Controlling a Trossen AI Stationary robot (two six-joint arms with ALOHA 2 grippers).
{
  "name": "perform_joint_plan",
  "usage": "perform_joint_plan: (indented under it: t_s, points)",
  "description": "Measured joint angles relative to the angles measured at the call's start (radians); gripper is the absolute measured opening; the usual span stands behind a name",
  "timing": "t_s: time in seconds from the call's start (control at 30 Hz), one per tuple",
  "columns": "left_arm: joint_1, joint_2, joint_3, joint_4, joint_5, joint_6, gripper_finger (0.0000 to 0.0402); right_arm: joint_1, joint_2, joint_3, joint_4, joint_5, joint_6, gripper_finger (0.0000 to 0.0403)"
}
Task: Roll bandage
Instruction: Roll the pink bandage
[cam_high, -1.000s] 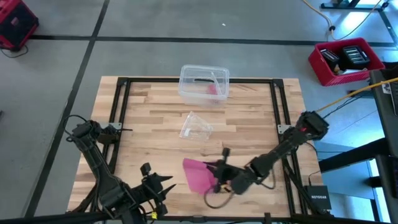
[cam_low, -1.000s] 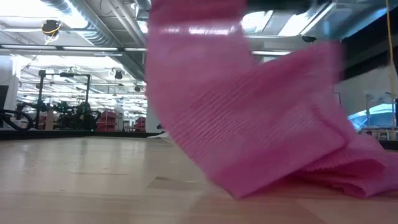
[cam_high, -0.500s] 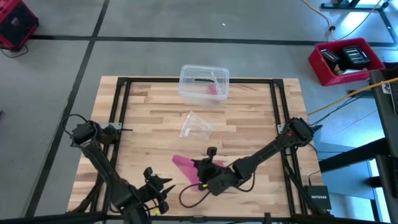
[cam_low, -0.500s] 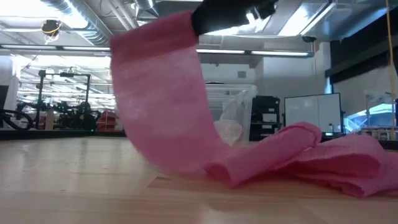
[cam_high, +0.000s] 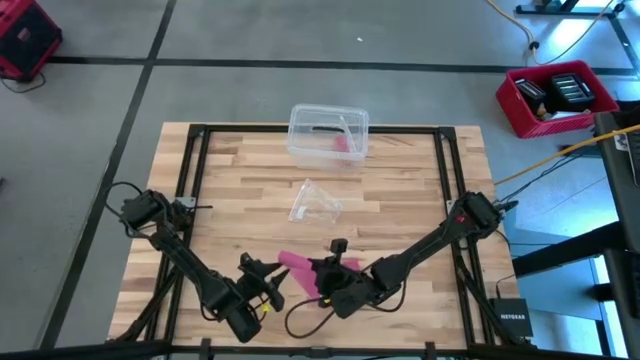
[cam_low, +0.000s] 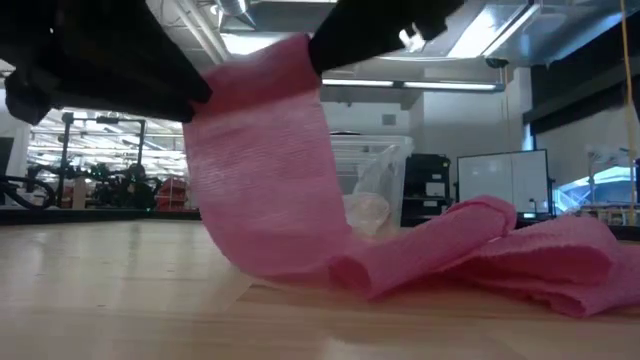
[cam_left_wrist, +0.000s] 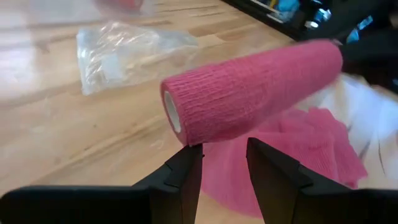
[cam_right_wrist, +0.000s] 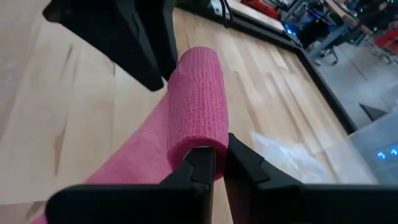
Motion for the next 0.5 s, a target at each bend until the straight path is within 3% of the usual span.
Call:
perform_joint_plan:
  t_s: [0.13,0.27,0.37,0.5]
  points:
    - [0.027,0.0,-0.041,0.004,0.05,-0.072,0.0119,-0.003,0.046,0.0,0.057,-0.046,0.01,0.0025]
    - [0.033,0.0,-0.076,0.001,0.224,-0.098,0.0119,-0.014,0.091,0.0,0.085,-0.088,0.014,0.0025]
    - [-0.01,0.0,-0.073,-0.001,0.318,-0.101,0.0119,-0.027,0.124,0.0,0.097,-0.128,0.051,0.0025]
    - [-0.102,-0.002,-0.052,0.0,0.349,-0.143,0.0119,-0.049,0.166,0.0,0.103,-0.193,0.092,0.0025]
